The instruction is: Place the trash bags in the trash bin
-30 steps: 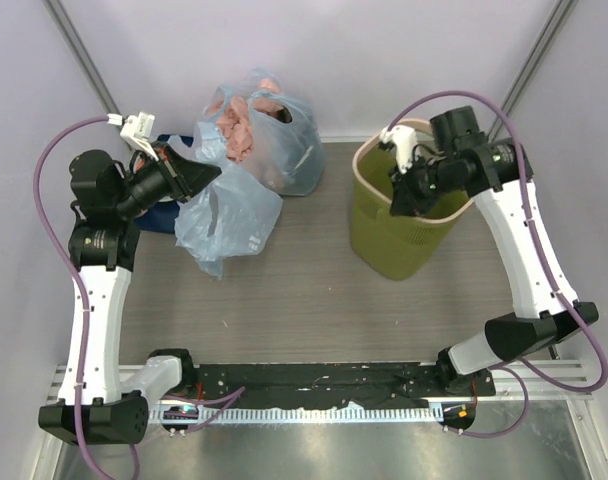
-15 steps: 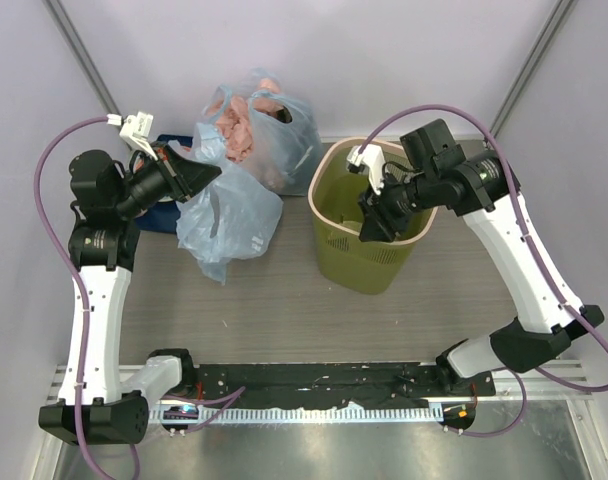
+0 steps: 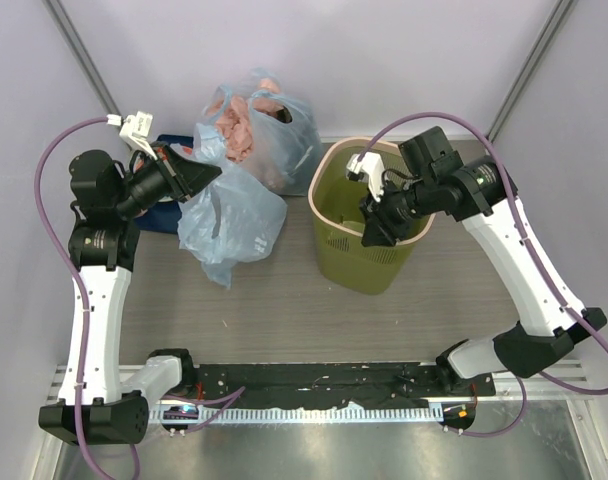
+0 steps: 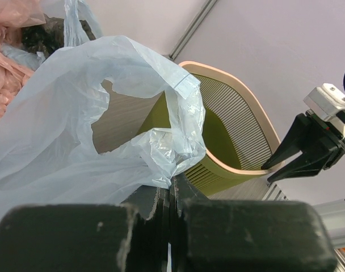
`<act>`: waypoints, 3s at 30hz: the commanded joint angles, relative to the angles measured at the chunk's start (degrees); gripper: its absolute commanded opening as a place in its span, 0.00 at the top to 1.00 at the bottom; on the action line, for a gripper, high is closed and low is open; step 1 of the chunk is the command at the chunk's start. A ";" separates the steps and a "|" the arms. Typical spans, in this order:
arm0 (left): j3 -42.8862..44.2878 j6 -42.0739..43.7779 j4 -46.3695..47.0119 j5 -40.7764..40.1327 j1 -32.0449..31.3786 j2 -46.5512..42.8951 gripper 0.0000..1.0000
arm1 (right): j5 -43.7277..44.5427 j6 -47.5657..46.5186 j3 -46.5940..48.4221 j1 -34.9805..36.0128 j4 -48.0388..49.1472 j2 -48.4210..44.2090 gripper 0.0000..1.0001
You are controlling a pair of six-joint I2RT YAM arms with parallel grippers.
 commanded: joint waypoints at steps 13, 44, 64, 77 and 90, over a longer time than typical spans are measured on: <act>-0.14 -0.66 1.50 -0.54 0.28 -2.20 1.00 | 2.44 -1.52 4.90 0.24 -3.19 -3.81 0.99; 2.41 3.91 1.76 2.01 0.37 -1.67 1.00 | 36.11 5.16 10.70 -1.51 37.94 -7.69 0.99; 5.92 3.56 3.51 3.68 0.37 0.35 1.00 | 22.76 2.00 -16.96 -37.20 35.58 1.63 0.99; 14.35 -0.93 6.41 2.19 0.37 4.04 1.00 | 13.89 5.68 -28.51 -37.20 35.24 6.47 0.42; 29.56 -25.32 37.69 6.31 -0.24 12.82 1.00 | -1.40 14.02 -32.28 -37.21 32.59 -0.40 0.25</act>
